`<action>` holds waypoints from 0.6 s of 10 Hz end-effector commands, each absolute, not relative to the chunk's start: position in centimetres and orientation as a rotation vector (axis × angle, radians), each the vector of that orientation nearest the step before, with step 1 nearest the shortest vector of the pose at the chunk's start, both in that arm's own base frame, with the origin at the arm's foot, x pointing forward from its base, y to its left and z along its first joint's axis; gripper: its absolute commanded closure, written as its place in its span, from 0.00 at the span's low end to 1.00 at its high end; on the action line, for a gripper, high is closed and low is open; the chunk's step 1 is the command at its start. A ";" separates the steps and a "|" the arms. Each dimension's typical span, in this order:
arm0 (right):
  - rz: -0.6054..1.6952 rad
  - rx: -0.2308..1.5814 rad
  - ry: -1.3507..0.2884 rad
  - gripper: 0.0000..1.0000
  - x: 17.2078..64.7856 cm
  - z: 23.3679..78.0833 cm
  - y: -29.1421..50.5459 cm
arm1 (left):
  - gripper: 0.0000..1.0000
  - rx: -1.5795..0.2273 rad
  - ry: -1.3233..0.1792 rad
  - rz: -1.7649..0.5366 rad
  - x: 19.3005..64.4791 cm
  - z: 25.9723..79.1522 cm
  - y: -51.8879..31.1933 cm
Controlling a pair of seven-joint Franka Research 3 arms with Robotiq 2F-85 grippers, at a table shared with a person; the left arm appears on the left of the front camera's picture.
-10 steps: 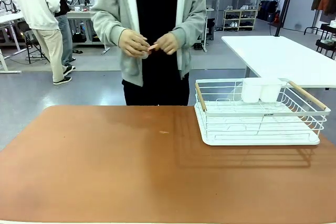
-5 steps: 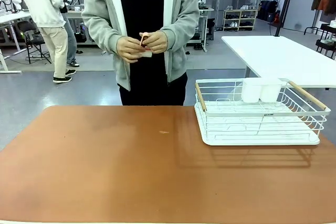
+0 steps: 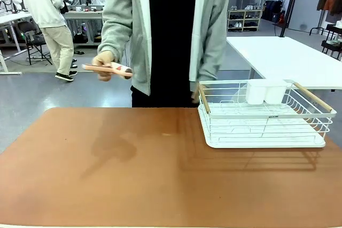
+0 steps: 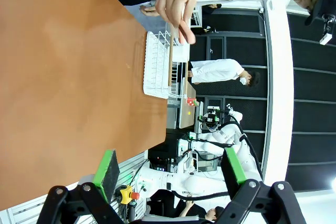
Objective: Clean the table.
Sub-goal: Pick up the Lint Roller when the human hands it over.
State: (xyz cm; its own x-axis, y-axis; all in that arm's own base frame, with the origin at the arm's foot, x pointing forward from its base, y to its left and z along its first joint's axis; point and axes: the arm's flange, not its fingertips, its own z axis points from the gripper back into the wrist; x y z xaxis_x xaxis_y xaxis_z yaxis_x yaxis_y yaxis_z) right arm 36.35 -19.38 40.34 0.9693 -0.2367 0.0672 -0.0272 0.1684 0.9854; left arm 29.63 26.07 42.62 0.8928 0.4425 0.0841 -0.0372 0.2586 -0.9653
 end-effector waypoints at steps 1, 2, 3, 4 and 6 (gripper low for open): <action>-0.140 1.400 -0.228 0.00 36.1 40.7 -19.2 | 0.00 -1.279 -0.381 0.306 29.2 42.8 26.2; -0.140 1.400 -0.228 0.00 36.1 40.7 -19.2 | 0.00 -1.279 -0.381 0.306 29.2 42.8 26.2; -0.140 1.400 -0.228 0.00 36.1 40.7 -19.2 | 0.00 -1.279 -0.381 0.306 29.2 42.8 26.2; -0.140 1.400 -0.228 0.00 36.1 40.7 -19.2 | 0.00 -1.279 -0.381 0.306 29.2 42.8 26.2; -0.140 1.400 -0.228 0.00 36.1 40.7 -19.2 | 0.00 -1.279 -0.381 0.306 29.2 42.8 26.2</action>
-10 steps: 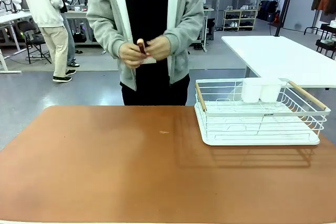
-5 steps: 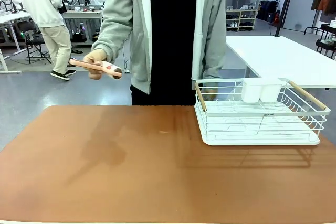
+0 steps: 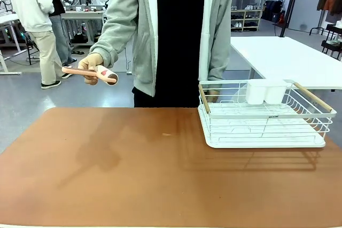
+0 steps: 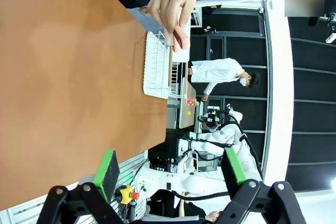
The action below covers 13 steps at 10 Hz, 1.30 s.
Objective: Clean the table.
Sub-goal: Pick up the Lint Roller when the human hands it over.
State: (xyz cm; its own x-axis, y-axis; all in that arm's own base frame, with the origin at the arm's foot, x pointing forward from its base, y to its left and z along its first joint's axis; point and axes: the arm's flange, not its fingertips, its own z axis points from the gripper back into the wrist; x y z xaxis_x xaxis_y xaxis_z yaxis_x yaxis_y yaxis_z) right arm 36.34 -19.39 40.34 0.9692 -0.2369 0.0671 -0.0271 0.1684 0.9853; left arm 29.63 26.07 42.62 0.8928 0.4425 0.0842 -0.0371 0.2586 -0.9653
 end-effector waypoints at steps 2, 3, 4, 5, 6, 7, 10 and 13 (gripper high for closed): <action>-0.140 1.400 -0.228 0.00 36.1 40.7 -19.2 | 0.00 -1.279 -0.381 0.306 29.2 42.8 26.2; -0.140 1.400 -0.228 0.00 36.1 40.7 -19.2 | 0.00 -1.275 -0.373 0.335 29.6 42.6 26.1; -0.140 1.400 -0.228 0.00 36.1 40.7 -19.2 | 0.00 -1.210 -0.337 0.349 30.1 44.7 23.6; -0.140 1.400 -0.228 0.00 36.1 40.7 -19.2 | 0.00 -1.190 -0.287 0.391 30.8 46.8 21.7; -0.140 1.400 -0.228 0.00 36.1 40.7 -19.2 | 0.00 -1.167 -0.240 0.437 31.6 48.3 19.8; -0.140 1.400 -0.228 0.00 36.1 40.7 -19.2 | 0.00 -1.110 -0.223 0.468 32.5 49.5 17.8; -0.140 1.400 -0.228 0.00 36.1 40.7 -19.2 | 0.00 -1.006 -0.205 0.560 35.0 50.5 12.1; -0.140 1.400 -0.228 0.00 36.1 40.7 -19.2 | 0.00 -0.981 -0.269 0.607 35.7 49.9 7.4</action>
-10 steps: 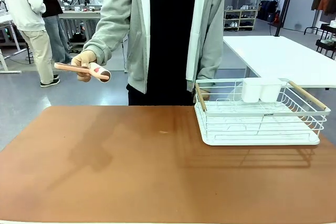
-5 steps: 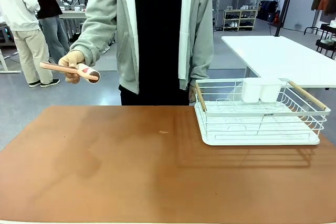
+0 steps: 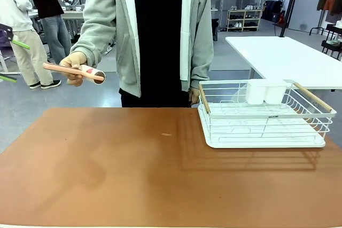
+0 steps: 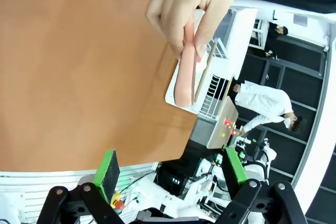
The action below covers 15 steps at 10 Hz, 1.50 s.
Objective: Clean the table.
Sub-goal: Pick up the Lint Roller when the human hands it over.
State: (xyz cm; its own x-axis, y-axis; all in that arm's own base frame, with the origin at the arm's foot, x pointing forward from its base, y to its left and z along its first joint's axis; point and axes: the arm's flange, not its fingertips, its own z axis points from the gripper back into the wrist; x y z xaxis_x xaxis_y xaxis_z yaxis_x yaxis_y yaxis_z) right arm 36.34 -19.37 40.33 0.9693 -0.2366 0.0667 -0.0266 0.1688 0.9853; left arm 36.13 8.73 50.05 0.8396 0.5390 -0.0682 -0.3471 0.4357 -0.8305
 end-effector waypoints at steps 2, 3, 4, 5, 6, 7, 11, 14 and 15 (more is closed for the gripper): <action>-0.140 1.400 -0.228 0.00 36.1 40.7 -19.2 | 0.00 -0.958 -0.335 0.599 35.9 48.9 5.1; -0.140 1.400 -0.228 0.00 36.1 40.7 -19.2 | 0.00 -0.948 -0.345 0.595 36.2 48.4 4.4; -0.140 1.400 -0.228 0.00 36.1 40.7 -19.2 | 0.00 -0.946 -0.372 0.594 36.8 48.0 3.9; -0.140 1.400 -0.228 0.00 36.1 40.7 -19.2 | 0.00 -0.940 -0.378 0.582 37.4 47.6 3.3; -0.140 1.400 -0.228 0.00 36.1 40.7 -19.2 | 0.00 -0.932 -0.384 0.551 37.9 47.2 2.9; -0.140 1.400 -0.228 0.00 36.1 40.7 -19.2 | 0.00 -0.920 -0.385 0.533 38.6 46.9 2.7; -0.140 1.400 -0.228 0.00 36.1 40.7 -19.2 | 0.00 -0.928 -0.413 0.513 40.9 46.4 3.2; -0.140 1.400 -0.228 0.00 36.1 40.7 -19.2 | 0.00 -0.936 -0.418 0.510 41.7 46.3 3.4; -0.140 1.400 -0.228 0.00 36.1 40.7 -19.2 | 0.00 -0.932 -0.415 0.523 41.9 46.3 3.5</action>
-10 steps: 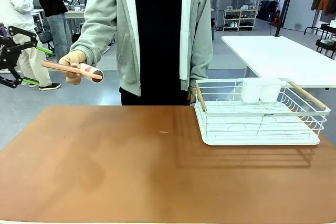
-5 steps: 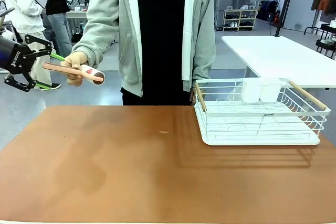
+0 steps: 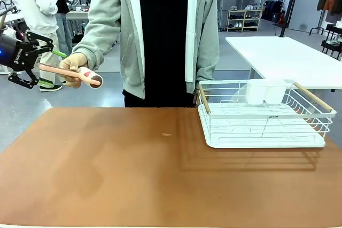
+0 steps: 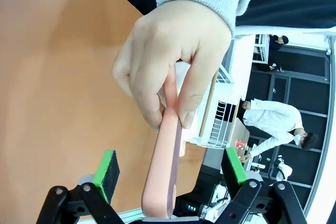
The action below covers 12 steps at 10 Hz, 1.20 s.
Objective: Clean the table.
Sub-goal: Pick up the Lint Roller when the human hands it over.
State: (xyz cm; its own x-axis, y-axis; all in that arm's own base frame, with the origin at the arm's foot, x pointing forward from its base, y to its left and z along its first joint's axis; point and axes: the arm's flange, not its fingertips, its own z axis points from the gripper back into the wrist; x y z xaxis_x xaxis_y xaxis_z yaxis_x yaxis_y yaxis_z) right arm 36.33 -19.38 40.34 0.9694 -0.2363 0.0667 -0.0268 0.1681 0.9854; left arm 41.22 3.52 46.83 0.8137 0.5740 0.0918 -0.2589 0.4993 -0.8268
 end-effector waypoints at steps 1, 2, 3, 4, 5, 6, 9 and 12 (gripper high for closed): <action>-0.140 1.400 -0.228 0.00 36.1 40.7 -19.2 | 0.00 -0.931 -0.413 0.527 42.0 46.3 3.6; -0.140 1.400 -0.228 0.00 36.1 40.7 -19.2 | 0.12 -0.932 -0.419 0.524 41.9 46.4 3.7; -0.140 1.400 -0.228 0.00 36.1 40.7 -19.2 | 0.19 -0.934 -0.423 0.522 42.0 46.5 3.8; -0.140 1.400 -0.228 0.00 36.1 40.7 -19.2 | 0.31 -0.933 -0.427 0.519 42.0 46.5 3.8; -0.140 1.400 -0.228 0.00 36.1 40.7 -19.2 | 0.38 -0.933 -0.425 0.517 42.0 46.5 3.7; -0.140 1.400 -0.228 0.00 36.1 40.7 -19.2 | 0.50 -0.936 -0.427 0.517 42.0 46.4 3.8; -0.140 1.400 -0.228 0.00 36.1 40.7 -19.2 | 0.77 -0.944 -0.432 0.516 42.0 46.6 3.9; -0.140 1.400 -0.228 0.00 36.1 40.7 -19.2 | 1.00 -0.948 -0.423 0.523 41.9 46.4 4.0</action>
State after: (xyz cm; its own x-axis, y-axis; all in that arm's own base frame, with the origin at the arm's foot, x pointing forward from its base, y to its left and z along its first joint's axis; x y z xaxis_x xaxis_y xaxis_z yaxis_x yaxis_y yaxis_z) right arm 36.32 -19.37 40.35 0.9695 -0.2361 0.0666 -0.0269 0.1677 0.9855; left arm 41.64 3.91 46.87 0.8073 0.5832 0.0905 -0.2639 0.4938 -0.8286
